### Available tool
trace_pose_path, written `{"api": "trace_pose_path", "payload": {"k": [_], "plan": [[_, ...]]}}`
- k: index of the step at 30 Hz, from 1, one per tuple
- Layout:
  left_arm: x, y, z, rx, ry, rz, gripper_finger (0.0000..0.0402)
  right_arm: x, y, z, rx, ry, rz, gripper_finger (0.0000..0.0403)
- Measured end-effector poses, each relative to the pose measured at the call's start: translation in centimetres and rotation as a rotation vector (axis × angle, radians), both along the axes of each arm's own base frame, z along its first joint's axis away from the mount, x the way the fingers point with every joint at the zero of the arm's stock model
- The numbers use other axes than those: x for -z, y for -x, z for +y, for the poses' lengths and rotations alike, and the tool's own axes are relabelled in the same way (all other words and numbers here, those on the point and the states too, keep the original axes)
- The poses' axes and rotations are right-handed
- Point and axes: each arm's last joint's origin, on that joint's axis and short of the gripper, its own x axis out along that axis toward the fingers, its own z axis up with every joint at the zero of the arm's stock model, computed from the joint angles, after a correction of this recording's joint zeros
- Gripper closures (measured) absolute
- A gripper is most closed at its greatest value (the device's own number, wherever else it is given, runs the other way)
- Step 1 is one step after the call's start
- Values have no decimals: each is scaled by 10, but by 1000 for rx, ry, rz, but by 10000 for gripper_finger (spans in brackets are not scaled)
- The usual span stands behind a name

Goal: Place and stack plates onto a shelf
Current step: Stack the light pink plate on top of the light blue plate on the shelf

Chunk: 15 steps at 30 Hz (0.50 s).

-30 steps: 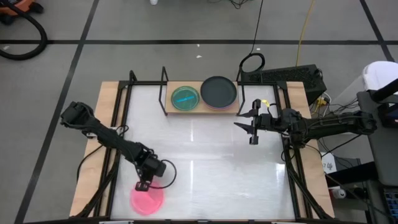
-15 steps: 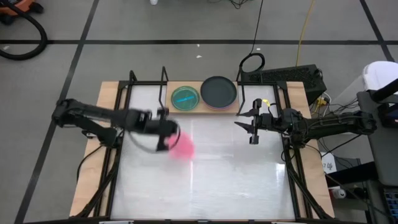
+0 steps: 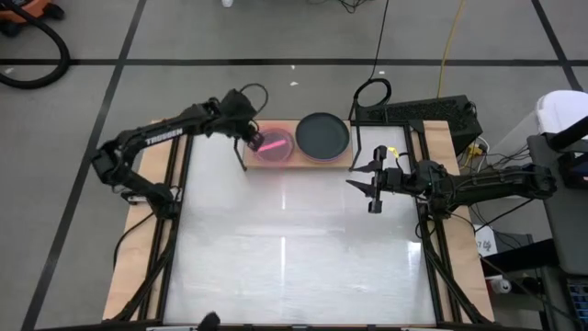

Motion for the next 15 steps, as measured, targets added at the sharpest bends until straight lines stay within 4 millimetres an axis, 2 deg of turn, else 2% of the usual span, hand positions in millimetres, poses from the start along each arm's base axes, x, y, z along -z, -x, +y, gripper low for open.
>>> {"api": "trace_pose_path", "payload": {"k": [3,7,10,15], "plan": [[6,-1,20,-67,12,-60,400,0,0,0,1,1,3,273],[10,-5,37,-127,-25,-129,399,1,0,0,1,0,11,273],[19,-6,39,-126,-1,-117,391,1,0,0,2,0,13,273],[19,-3,38,-92,-7,-68,382,2,0,0,4,0,21,273]]}}
